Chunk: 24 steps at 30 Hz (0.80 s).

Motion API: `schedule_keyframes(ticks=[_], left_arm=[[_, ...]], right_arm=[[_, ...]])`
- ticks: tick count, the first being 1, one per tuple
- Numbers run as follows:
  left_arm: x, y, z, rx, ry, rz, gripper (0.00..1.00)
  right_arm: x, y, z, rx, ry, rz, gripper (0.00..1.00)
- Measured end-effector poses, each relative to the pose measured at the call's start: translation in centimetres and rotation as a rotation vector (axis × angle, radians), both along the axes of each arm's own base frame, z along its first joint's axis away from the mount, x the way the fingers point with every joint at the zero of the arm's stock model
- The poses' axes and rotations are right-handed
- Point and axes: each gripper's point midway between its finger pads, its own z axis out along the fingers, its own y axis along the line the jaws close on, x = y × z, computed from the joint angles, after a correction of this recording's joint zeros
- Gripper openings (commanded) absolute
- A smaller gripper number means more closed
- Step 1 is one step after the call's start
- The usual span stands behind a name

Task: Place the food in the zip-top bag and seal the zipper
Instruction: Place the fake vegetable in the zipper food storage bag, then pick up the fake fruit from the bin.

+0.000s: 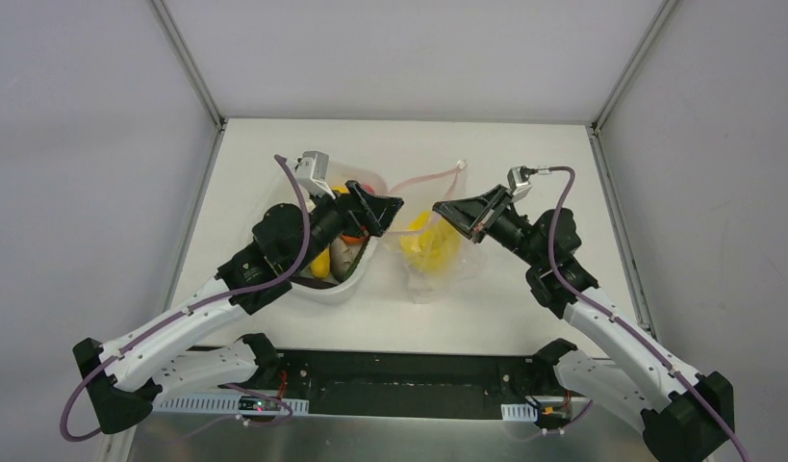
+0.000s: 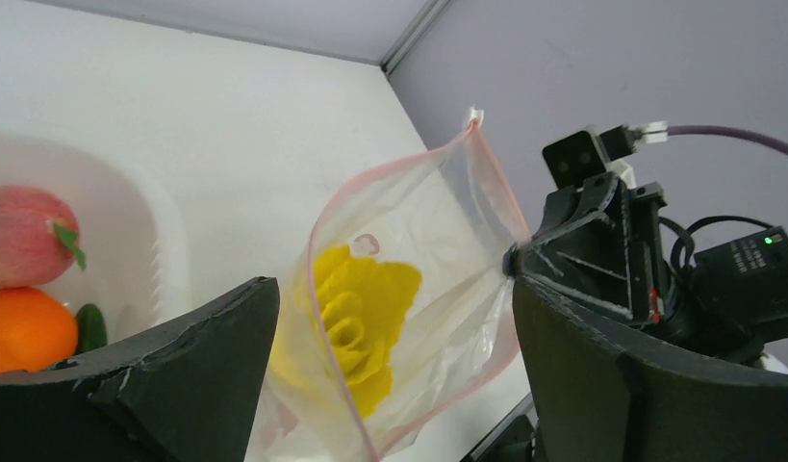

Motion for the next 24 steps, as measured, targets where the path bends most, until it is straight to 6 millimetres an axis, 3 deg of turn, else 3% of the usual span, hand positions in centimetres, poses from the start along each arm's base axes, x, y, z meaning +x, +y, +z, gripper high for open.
schedule_keyframes(ticks=[6,11,15,20,24], left_arm=[[-0.8,1.6,-1.4,0.125,0.017,0.009,0.95],[-1.1,2.7,-1.8,0.200,0.027,0.023,0.95],[-1.2,3.2,-2.0,0.245,0.031,0.025,0.96],[-1.0,4.4,-2.5,0.312,0.039,0.071,0.99],[-0.6,5.7,-3.5,0.364,0.060,0.129,0.99]], right_arm=[[-0.8,-0.3,0.1,-0.055,-0.084,0.031,0.02],[-1.1,-0.6,0.9,-0.261,-0.164,0.043,0.02],[-0.4,-3.3,3.4,-0.439,-0.277,-0.094,0.03],[-1.2,-7.2,5.5,-0.652,-0.395,-0.212,0.02],[-1.5,-8.6,5.8,-0.785,-0.456,-0.214,0.02]])
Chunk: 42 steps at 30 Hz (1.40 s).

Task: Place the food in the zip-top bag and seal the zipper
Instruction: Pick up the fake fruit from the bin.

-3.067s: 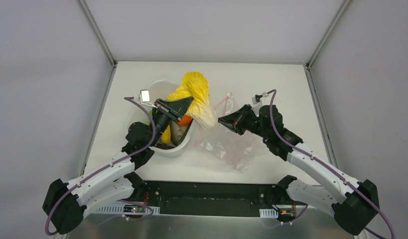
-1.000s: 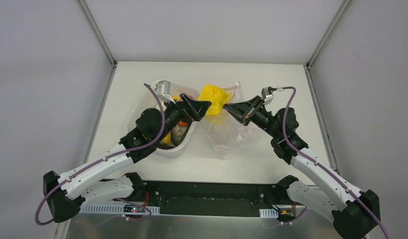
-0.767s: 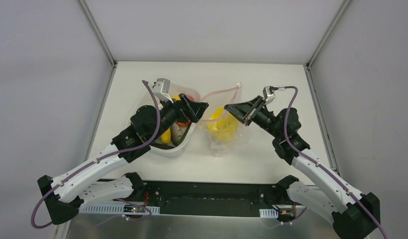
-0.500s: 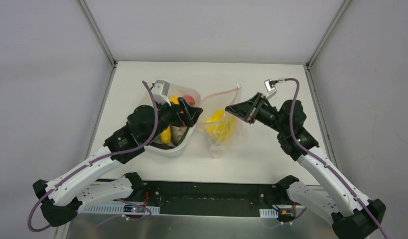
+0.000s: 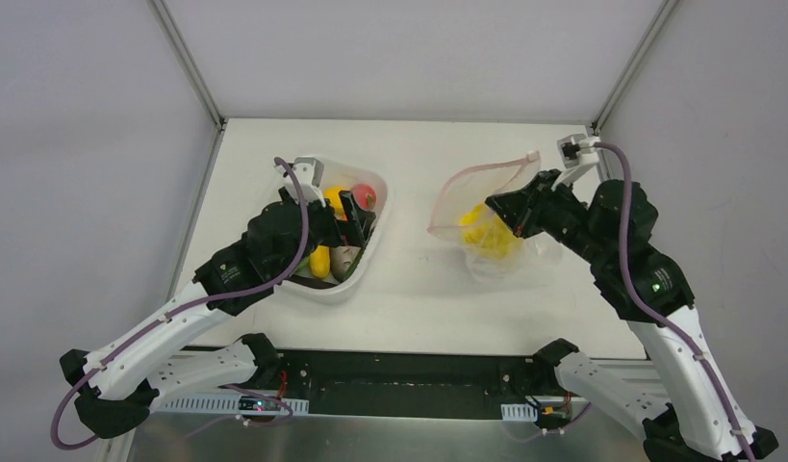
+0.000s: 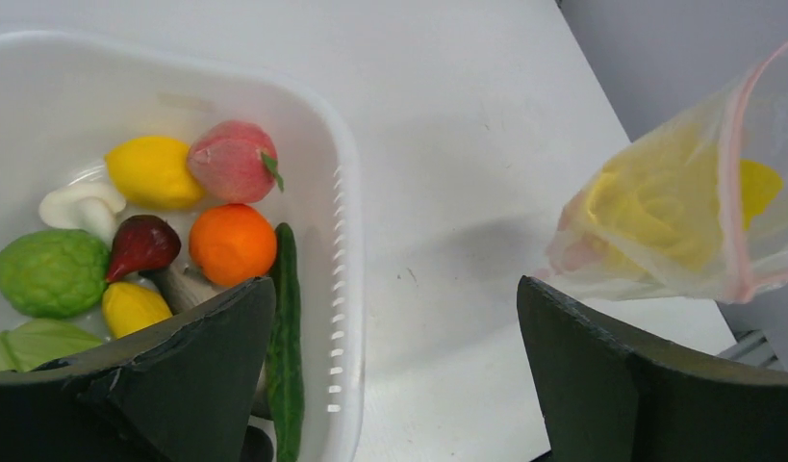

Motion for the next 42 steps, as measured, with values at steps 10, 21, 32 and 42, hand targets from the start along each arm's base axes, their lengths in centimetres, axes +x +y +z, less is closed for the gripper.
schedule_keyframes(ticks=[10,21,32,42], left_arm=[[0.5,1.8,-1.0,0.056,0.014,0.088,0.99],[1.8,3.8,-2.3,0.114,0.047,0.181,0.99],[9.5,5.6,-8.8,0.215,0.265,0.314,0.99],[16.4,2.5,-14.8,0.213,0.423,0.292,0.94]], right_arm=[[-1.4,6.7,-15.3,-0.202,0.499,0.402,0.04],[-3.1,6.8,-14.6,-0.163,0.461,0.421,0.06],[-3.1,7.2,-15.0,-0.046,0.478,0.377,0.05],[-3.4,7.2,-14.8,0.001,0.497,0.355,0.05]])
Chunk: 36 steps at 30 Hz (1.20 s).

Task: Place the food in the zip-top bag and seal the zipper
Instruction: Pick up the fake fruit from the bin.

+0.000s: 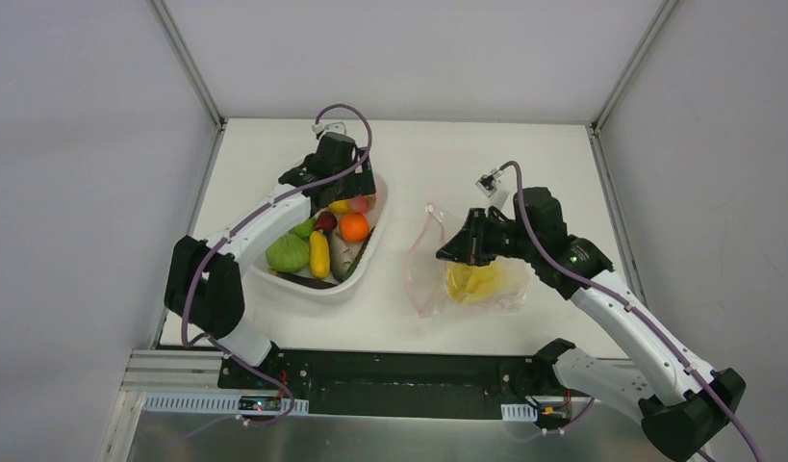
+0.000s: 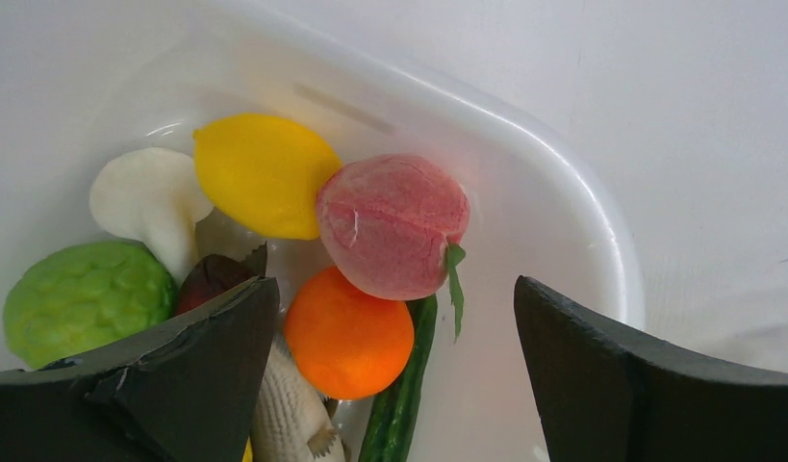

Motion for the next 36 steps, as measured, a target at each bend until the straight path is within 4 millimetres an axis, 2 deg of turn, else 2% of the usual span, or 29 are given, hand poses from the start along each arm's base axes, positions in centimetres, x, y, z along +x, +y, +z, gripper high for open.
schedule_keyframes(ticks=[10,16,19,22,26,30,36], left_arm=[[1.7,-1.0,-3.1,0.013,0.059,-0.003,0.95],[2.2,-1.1,-6.0,0.029,0.118,-0.006,0.93],[2.2,-1.1,-7.3,0.039,0.145,-0.006,0.86],[2.4,-0.9,-7.5,0.037,0.146,-0.003,0.79],[2.7,-1.0,-7.5,0.033,0.131,-0.005,0.65],[2.6,-1.0,-7.9,0.034,0.122,-0.010,0.47],[2.0,-0.7,-7.2,0.017,0.087,-0.011,0.40]], right_arm=[[-0.2,-0.2,0.6,0.014,-0.015,-0.010,0.05],[-0.2,-0.2,0.6,0.016,-0.007,-0.014,0.05],[-0.2,-0.2,0.6,0.017,-0.001,-0.016,0.05],[-0.2,-0.2,0.6,0.018,0.003,-0.021,0.05],[-0.2,-0.2,0.6,0.020,0.007,-0.025,0.05],[-0.2,-0.2,0.6,0.021,0.010,-0.027,0.05],[-0.1,-0.2,0.6,0.020,0.012,-0.034,0.05]])
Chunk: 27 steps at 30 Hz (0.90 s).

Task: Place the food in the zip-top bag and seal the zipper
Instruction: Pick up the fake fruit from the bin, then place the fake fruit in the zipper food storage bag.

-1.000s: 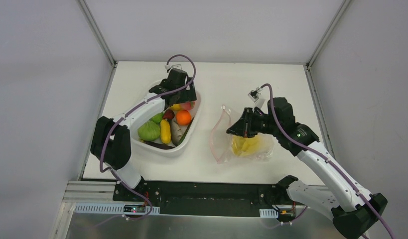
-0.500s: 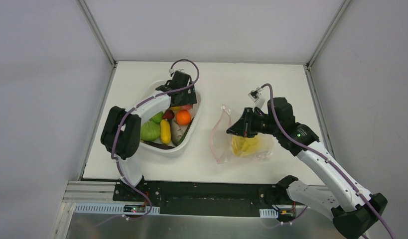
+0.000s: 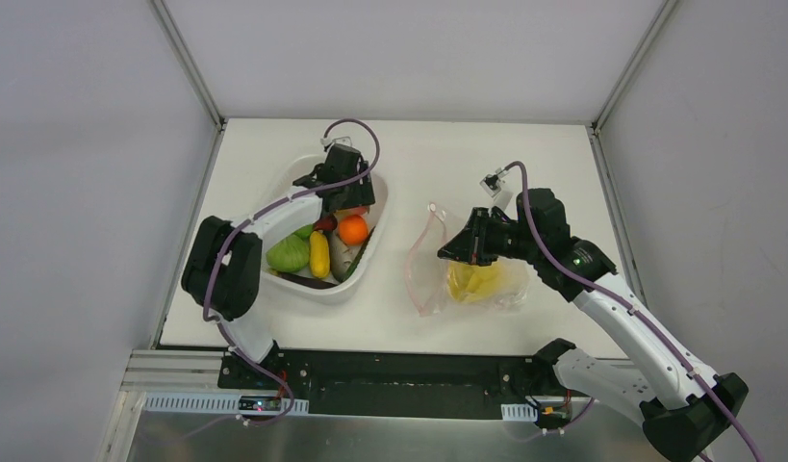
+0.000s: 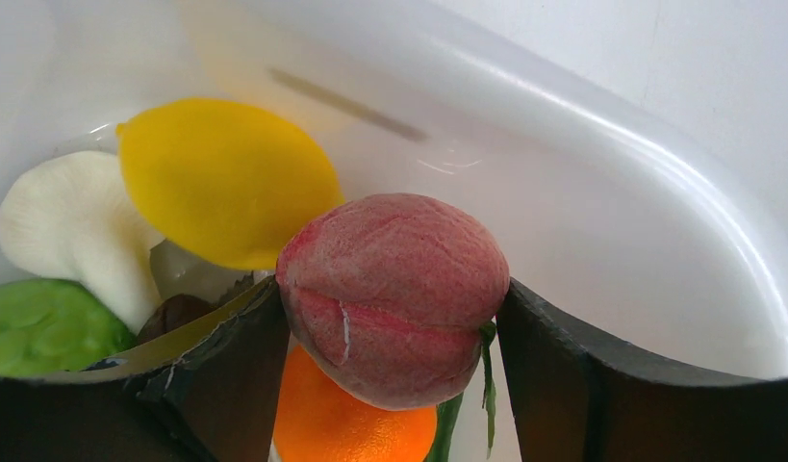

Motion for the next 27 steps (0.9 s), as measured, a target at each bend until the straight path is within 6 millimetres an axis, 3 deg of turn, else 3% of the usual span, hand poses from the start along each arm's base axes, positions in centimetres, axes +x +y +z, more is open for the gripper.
schedule_keyframes(ticks=[11,16,22,27], left_arm=[[-3.5,1.8,7.1,-0.086,-0.166,0.004,0.36],[-5.5,2.2,8.4,-0.142,-0.205,0.003,0.36],[-8.5,1.8,9.9,-0.247,-0.231,-0.041,0.36],[-11.0,0.9,13.5,-0.361,-0.308,-0.112,0.37]], right_arm=[[0.2,0.0,-0.6,-0.005,0.016,-0.019,0.05],[0.4,0.0,-1.1,-0.006,0.029,-0.029,0.05],[0.9,0.1,-1.3,-0.003,0.033,-0.056,0.05],[1.6,0.0,-1.4,0.003,0.033,-0.098,0.05]])
